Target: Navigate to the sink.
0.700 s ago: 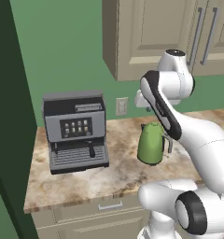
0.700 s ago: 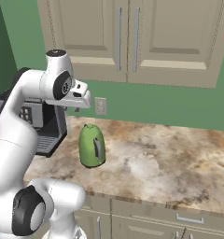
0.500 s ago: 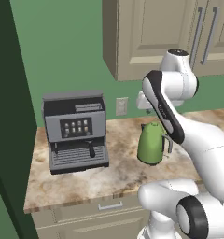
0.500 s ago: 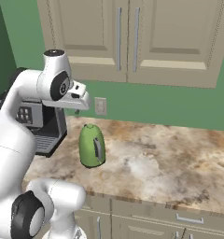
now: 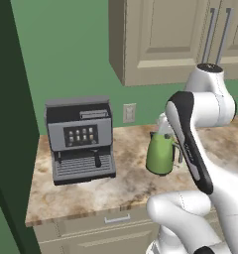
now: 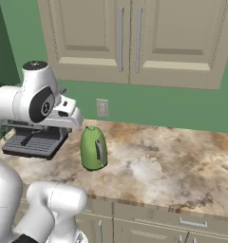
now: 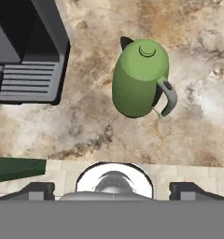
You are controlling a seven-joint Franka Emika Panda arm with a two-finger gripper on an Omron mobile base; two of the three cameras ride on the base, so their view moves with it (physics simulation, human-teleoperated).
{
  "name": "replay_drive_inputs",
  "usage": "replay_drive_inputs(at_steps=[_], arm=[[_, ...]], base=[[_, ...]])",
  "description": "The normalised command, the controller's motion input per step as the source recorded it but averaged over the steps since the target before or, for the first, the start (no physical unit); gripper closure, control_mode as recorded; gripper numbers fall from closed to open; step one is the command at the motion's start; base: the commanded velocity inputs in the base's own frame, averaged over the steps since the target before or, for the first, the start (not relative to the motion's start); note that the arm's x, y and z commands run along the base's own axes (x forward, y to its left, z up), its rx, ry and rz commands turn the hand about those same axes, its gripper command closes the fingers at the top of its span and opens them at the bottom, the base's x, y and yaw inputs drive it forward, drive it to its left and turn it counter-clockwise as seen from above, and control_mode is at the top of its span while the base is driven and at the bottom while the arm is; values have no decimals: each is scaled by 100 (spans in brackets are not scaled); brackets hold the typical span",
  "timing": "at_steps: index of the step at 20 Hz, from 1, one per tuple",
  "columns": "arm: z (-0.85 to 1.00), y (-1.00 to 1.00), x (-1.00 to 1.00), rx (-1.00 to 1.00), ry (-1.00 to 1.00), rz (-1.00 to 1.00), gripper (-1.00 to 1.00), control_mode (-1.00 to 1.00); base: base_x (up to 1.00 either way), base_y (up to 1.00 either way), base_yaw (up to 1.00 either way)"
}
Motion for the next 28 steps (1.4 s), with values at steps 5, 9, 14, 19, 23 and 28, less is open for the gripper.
replay_drive_inputs(at_steps=[5, 9, 14, 19, 23, 28], arm=[[-1, -7, -57, 0, 0, 0, -100, 100], [0, 0, 0, 0, 0, 0, -100, 100], [0, 0, 0, 0, 0, 0, -100, 100], [0, 0, 0, 0, 0, 0, -100, 100], [0, 0, 0, 0, 0, 0, -100, 100], [0, 0, 0, 0, 0, 0, -100, 100]], base=[[-14, -13, -3], [-60, -96, -16], [-50, -100, -16], [-44, -100, -19], [-10, -100, -39], [11, -100, -22]])
